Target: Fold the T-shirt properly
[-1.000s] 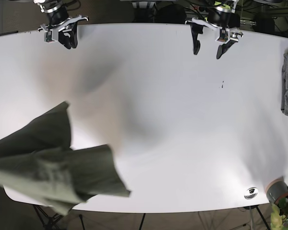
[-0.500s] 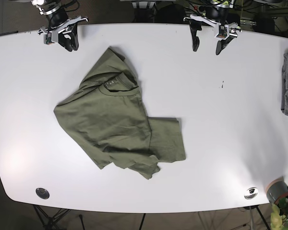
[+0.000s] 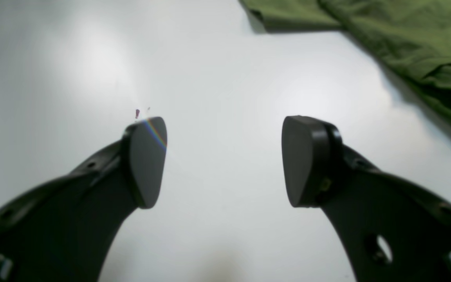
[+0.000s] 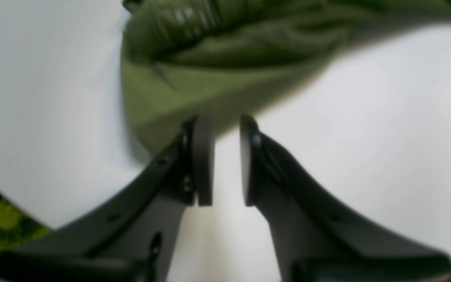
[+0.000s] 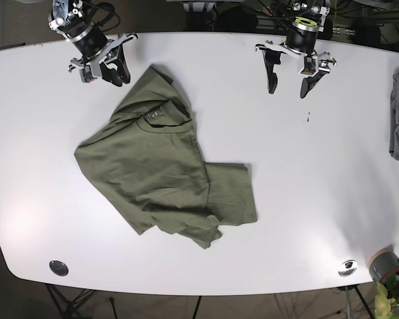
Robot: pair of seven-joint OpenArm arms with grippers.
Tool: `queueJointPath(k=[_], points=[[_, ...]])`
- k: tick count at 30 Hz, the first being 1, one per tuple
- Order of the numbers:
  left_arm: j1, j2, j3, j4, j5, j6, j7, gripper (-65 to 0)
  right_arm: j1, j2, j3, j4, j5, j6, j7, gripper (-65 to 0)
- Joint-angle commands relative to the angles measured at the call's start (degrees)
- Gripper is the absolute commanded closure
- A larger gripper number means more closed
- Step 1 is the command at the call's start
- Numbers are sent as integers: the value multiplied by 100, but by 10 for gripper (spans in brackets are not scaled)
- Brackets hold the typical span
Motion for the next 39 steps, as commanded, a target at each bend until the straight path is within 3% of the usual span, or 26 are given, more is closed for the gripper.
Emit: queueJointPath(k=[1, 6, 16, 18, 22, 30, 39], points=[[-135, -17, -9, 82, -48, -15, -19, -426, 294, 63, -114, 252, 93, 22, -227, -149], [-390, -123, -9, 91, -48, -23, 34, -426, 936, 19, -492, 410, 93, 14, -991, -300], [-662, -263, -17, 91, -48, -23, 456, -426, 2009, 11, -1530, 375, 14, -57, -1642, -319], [-715, -351, -17, 91, -57, -23, 526, -426, 2220, -25, -1705, 287, -205, -83, -1791, -319], [-750, -395, -9, 64, -66, -23, 526, -426, 2519, -288, -2127, 120, -900, -312, -1862, -320], [-882, -395, 9, -156, -66, -23, 535, -426, 2888, -719, -2892, -504, -2482, -356, -1844, -322], [-943, -395, 9, -252, -66, -23, 535, -426, 3081, -869, -2936, -917, -2852, -364, -1668, -320]])
